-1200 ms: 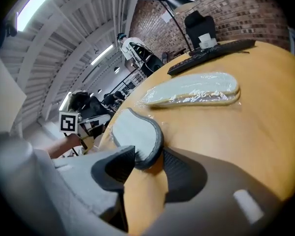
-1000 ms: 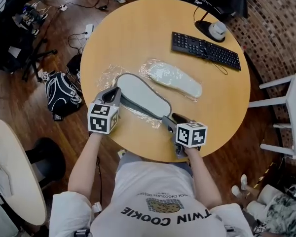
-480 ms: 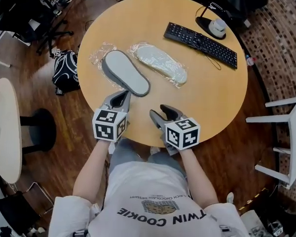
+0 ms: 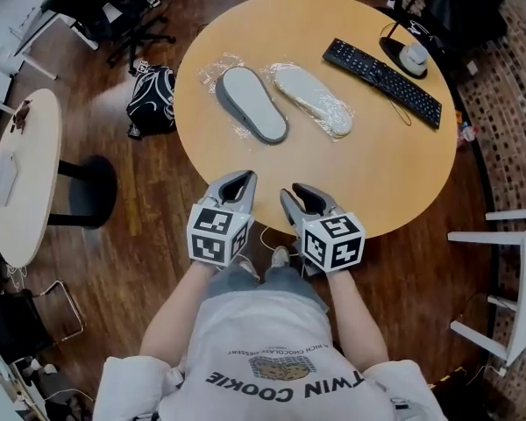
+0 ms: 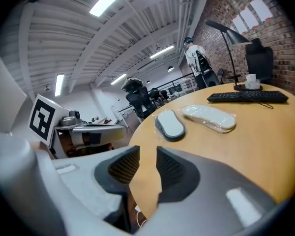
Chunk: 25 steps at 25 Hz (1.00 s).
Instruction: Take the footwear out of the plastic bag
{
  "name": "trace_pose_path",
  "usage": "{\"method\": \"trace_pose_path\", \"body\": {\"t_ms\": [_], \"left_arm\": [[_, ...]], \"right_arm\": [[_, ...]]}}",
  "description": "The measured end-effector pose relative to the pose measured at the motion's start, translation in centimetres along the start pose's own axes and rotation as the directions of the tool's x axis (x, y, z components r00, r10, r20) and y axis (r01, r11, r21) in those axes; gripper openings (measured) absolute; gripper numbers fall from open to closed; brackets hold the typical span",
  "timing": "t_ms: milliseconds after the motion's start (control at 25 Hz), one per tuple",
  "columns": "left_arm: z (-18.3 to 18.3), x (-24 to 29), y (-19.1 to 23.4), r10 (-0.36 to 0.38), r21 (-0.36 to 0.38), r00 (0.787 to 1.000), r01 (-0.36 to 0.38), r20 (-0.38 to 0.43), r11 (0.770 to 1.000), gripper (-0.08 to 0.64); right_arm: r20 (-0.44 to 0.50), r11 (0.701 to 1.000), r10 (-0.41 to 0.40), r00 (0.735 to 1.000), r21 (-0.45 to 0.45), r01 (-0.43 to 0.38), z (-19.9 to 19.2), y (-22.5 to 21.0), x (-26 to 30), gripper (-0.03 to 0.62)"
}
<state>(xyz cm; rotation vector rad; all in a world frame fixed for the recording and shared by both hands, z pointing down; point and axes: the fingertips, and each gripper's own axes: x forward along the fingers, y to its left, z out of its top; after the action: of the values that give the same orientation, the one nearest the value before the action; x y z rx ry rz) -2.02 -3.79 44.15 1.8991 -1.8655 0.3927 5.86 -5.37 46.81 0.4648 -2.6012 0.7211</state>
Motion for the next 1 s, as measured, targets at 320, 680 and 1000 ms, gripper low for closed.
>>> {"method": "trace_pose_path", "body": {"t_ms": [320, 680, 1000], "left_arm": [[-3.4, -6.2, -2.7, 0.02, -0.055, 0.999, -0.018, 0.046, 0.998, 0.002], [-7.2, -14.7, -6.2, 0.057, -0.068, 0.995, -0.052, 0.077, 0.996, 0.002], [-10.0, -18.9, -8.9, 0.056, -0.075, 0.995, -0.049, 0.084, 0.996, 0.002]], "right_arm": [[-0.005, 0.995, -0.007, 1.0, -0.096, 0.007, -3.0, 5.7, -2.3, 0.08], [0.037, 0.984, -0.036, 0.999, -0.175, 0.042, -6.2, 13.7, -7.1, 0.018], [0.067, 0.98, -0.057, 0.996, -0.185, 0.068, -9.4, 17.4, -10.7, 0.011]]}}
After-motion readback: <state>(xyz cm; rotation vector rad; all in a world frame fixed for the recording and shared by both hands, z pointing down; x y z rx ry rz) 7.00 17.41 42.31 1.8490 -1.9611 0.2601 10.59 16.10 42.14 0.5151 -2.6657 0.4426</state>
